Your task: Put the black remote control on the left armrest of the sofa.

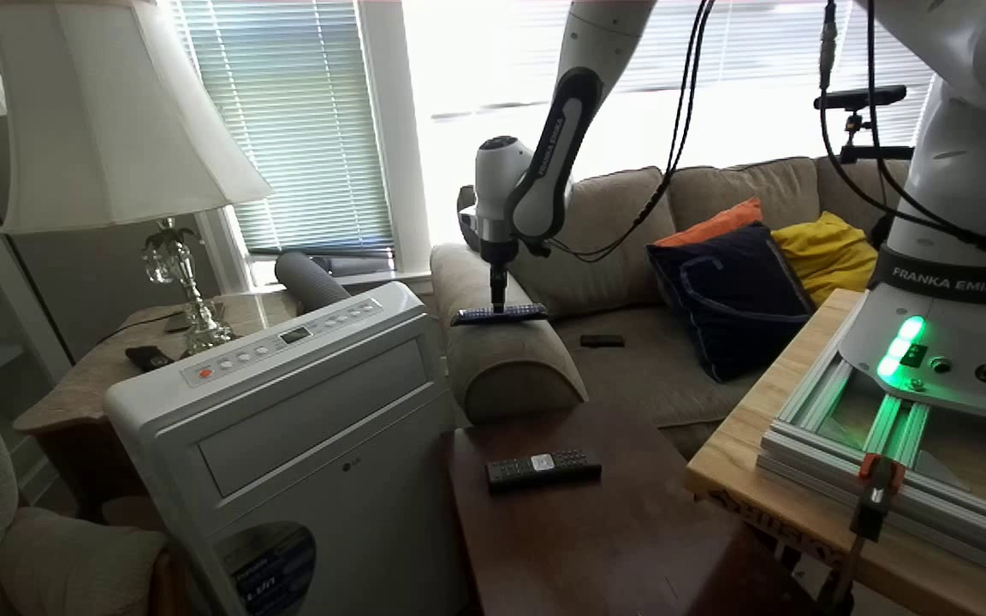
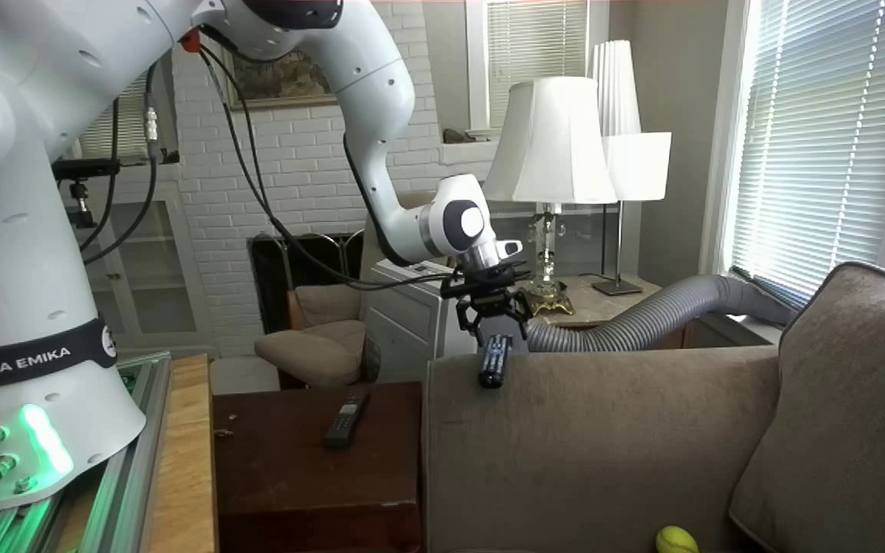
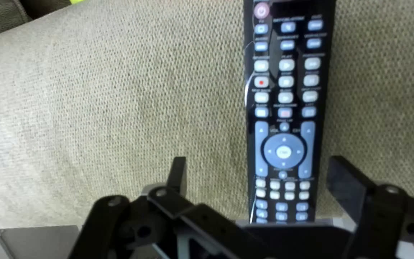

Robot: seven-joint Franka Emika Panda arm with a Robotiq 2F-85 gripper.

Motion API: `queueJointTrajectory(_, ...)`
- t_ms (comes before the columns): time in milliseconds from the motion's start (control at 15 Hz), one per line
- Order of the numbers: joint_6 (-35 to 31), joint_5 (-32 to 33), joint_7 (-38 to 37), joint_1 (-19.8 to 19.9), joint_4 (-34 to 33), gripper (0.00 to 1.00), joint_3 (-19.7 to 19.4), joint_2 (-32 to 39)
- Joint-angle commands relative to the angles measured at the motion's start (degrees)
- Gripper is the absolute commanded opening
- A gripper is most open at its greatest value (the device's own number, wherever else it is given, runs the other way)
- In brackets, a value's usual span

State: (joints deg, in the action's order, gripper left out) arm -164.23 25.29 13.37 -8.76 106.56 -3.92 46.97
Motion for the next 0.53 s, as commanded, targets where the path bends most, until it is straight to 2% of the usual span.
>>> queueJointTrajectory(0,5.8,-3.1,0.7,1.8,3.4,1.00,2.7,-7.0)
queueJointTrajectory(333,18.9,-6.8,-2.0,1.4,6.0,1.00,4.3,-14.4)
queueJointTrajectory(467,24.6,-7.3,-7.2,-0.4,7.6,1.00,3.5,-17.4)
